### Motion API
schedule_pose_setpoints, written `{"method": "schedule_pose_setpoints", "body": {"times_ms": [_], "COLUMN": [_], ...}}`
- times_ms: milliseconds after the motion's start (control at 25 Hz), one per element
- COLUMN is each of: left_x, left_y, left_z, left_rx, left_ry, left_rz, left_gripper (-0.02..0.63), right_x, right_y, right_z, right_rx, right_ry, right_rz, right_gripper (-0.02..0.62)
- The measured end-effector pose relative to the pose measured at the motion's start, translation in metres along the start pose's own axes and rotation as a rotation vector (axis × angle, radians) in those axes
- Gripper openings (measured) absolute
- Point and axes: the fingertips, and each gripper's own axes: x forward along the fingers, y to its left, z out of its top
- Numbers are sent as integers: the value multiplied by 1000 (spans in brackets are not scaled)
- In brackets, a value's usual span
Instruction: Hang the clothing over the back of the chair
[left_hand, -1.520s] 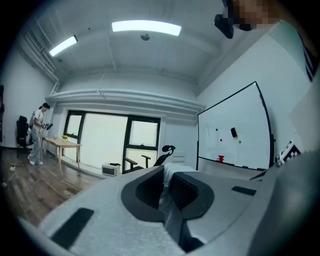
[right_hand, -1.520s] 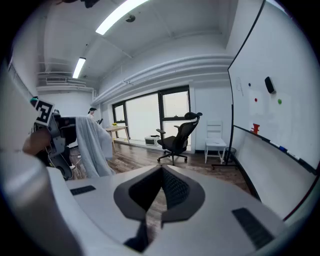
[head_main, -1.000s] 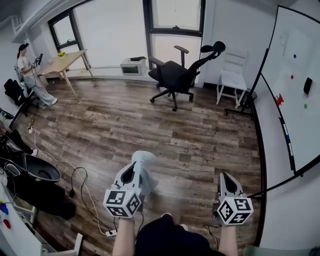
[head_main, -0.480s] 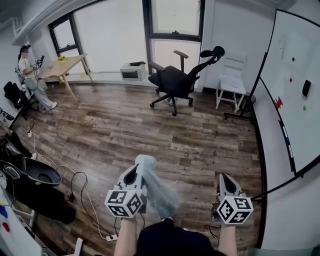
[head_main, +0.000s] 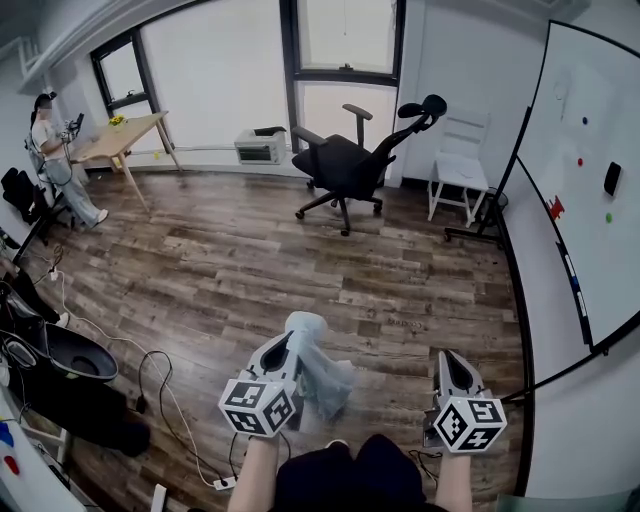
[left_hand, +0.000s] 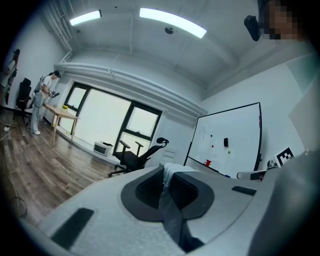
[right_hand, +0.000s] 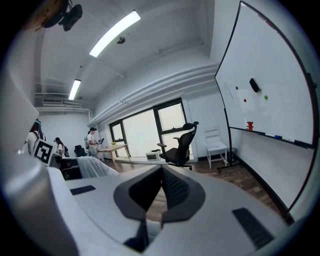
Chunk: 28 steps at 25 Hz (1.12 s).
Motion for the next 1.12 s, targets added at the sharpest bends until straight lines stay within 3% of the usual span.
{"method": "schedule_pose_setpoints", "body": {"times_ms": [440, 600, 840, 1120], "left_x": [6, 19, 54, 122], "left_y": [10, 18, 26, 27], "left_z": [-13, -10, -3, 10], "left_rx": [44, 63, 48, 68], "left_ry": [56, 72, 75, 86], "left_rz": [-36, -40, -47, -58], "left_gripper": [8, 8, 8, 8], "right_x": [17, 31, 74, 132], "right_y": [16, 21, 10, -20], "right_z": [-20, -16, -3, 24], "right_rx": [-38, -55, -20, -30], "right_ry": [71, 86, 93, 93], "right_rz": [44, 112, 181, 204], "right_gripper": [0, 0, 0, 0]}}
